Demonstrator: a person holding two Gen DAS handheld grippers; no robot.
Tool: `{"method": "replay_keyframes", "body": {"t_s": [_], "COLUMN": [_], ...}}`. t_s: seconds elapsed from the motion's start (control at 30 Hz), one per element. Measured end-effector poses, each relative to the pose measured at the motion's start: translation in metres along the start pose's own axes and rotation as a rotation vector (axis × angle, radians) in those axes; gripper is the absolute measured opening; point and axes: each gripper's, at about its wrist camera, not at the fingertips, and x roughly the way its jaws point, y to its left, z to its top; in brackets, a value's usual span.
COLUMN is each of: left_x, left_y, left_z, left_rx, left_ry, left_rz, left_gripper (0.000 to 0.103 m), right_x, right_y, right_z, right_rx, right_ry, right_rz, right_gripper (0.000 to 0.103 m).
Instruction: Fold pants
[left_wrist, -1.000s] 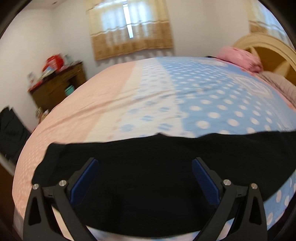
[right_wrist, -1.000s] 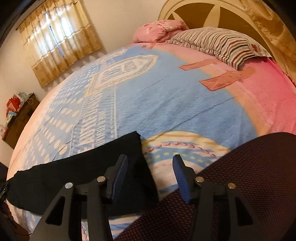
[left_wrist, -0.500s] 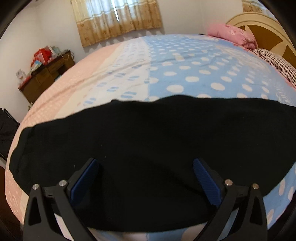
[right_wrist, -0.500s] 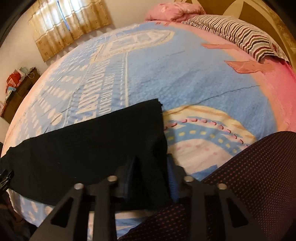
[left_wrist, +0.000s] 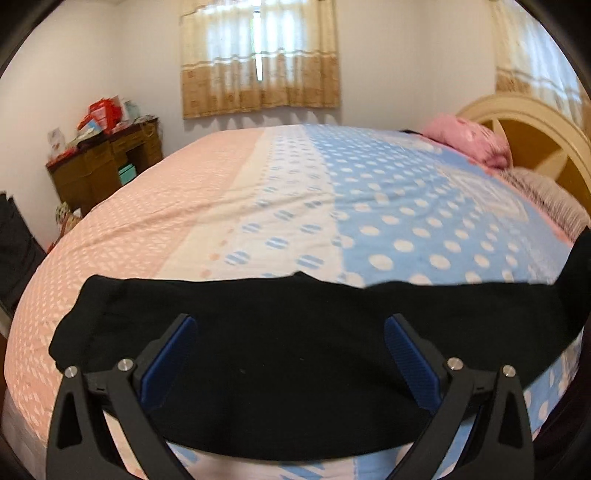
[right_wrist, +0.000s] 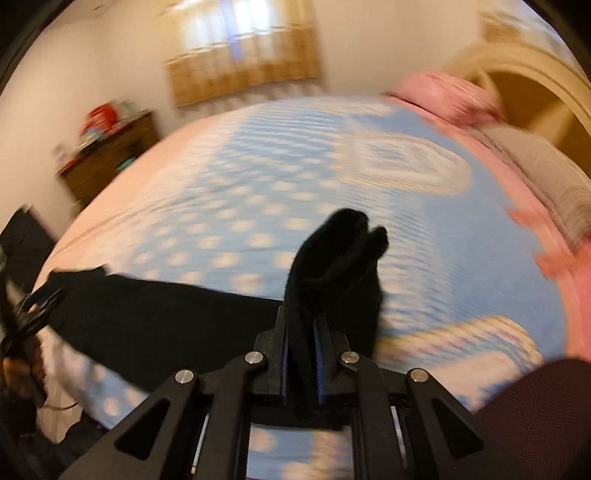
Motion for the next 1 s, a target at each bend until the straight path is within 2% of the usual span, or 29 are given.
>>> {"method": "replay_keyframes", "body": {"t_s": [0.13, 0.4, 0.53, 0.63, 0.7, 0.77, 0.8, 0.83, 0.93, 1.0], "left_x": [0.006, 0.006, 0.01, 0.014, 0.015, 0.017, 0.019, 0.02, 0.021, 0.019], "left_y": [0.014, 0.035, 0.045, 0.046, 0.047, 0.045, 0.042, 0.04, 0.034, 0.031], "left_z": [-0.005, -0.013, -0.015, -0.017, -0.019, -0.021, -0.021, -0.022, -0.021, -0.02], "left_rx": [-0.043, -0.071, -0.093, -0.092, -0.089, -0.081, -0.076, -0.069, -0.053, -0.041], "left_ry": [0.022, 0.029, 0.04, 0.05, 0.054, 0.061, 0.065, 0.068, 0.064, 0.057], "left_rz": [0.024, 0.055, 0.062, 0.07, 0.069, 0.068, 0.069, 0.07, 0.066, 0.06], "left_gripper": [0.103, 0.103, 0.103, 0.103, 0.103, 0.103, 0.103, 0.103, 0.103, 0.103], "right_x": [0.025, 0.087, 0.114, 0.133, 0.134, 0.136, 0.134, 0.132, 0.117, 0.094], "right_y": [0.071, 0.175, 0.223, 0.233, 0.233, 0.234, 0.235, 0.237, 0.239, 0.227], "right_z": [0.0, -0.021, -0.04, -0.051, -0.056, -0.061, -0.062, -0.064, -0.061, -0.057], "right_rx": [-0.081, -0.172, -0.262, -0.265, -0.253, -0.258, -0.259, -0.26, -0.26, -0.219], "right_ry": [-0.006, 0.003, 0.008, 0.011, -0.033, -0.069, -0.078, -0.078, -0.081, -0.14], "right_rz": [0.076, 0.142, 0.11, 0.067, 0.064, 0.079, 0.114, 0.159, 0.232, 0.282], "right_gripper": [0.011, 0.011, 0.011, 0.012, 0.015, 0.029, 0.048, 0.061, 0.063, 0.063]}}
